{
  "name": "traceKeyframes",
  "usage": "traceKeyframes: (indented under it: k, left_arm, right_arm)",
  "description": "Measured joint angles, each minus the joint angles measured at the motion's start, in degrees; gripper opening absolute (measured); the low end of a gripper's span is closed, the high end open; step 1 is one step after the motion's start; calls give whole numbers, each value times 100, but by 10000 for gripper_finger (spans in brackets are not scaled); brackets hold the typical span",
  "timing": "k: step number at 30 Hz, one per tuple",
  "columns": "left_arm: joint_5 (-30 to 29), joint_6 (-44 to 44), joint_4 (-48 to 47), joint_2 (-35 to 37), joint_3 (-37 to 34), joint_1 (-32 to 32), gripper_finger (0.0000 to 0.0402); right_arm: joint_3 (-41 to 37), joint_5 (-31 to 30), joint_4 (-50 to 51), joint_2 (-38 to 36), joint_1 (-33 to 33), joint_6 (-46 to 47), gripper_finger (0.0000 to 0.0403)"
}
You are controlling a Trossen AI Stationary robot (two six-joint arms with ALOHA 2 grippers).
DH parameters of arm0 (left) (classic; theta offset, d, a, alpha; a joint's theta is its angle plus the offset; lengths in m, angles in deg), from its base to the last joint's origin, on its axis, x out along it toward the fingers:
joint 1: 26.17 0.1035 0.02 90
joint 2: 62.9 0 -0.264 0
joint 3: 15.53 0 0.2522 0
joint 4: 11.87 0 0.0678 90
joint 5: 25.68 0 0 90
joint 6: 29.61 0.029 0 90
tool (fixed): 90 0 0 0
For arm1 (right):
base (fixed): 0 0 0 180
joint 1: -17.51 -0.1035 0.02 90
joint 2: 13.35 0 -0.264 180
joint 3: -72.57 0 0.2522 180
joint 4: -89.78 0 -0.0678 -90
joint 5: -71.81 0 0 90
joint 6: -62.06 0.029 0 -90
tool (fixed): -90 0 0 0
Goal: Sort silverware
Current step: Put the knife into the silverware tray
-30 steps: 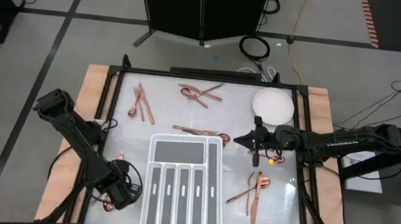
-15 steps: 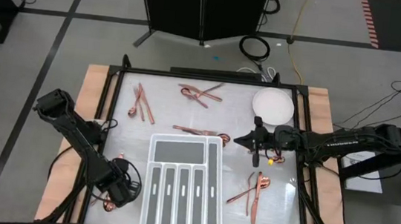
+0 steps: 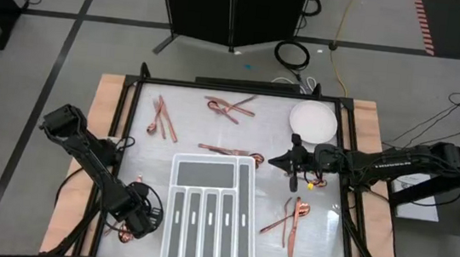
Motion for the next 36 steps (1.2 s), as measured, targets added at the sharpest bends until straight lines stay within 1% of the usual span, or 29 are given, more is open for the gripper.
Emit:
traceKeyframes:
  k: [7, 11, 12, 15, 22, 36]
  left_arm:
    - [170, 34, 36, -26, 2, 2, 145]
    - [175, 408, 473, 155, 2, 53, 145]
    - [85, 440, 492, 218, 4, 69, 145]
    - [-65, 459, 381, 332, 4, 94, 145]
    - [-10, 429, -196, 456, 4, 92, 145]
    - [27, 417, -303, 456, 4, 92, 145]
  right_arm:
    - [0, 0, 29, 0, 0, -1, 0]
    - [0, 0, 27, 0, 0, -24, 0]
    - [0, 0, 27, 0, 0, -24, 0]
    - [0, 0, 27, 0, 2, -24, 0]
    - [0, -2, 12, -2, 7, -102, 0]
    - [0, -2, 194, -2, 7, -151, 0]
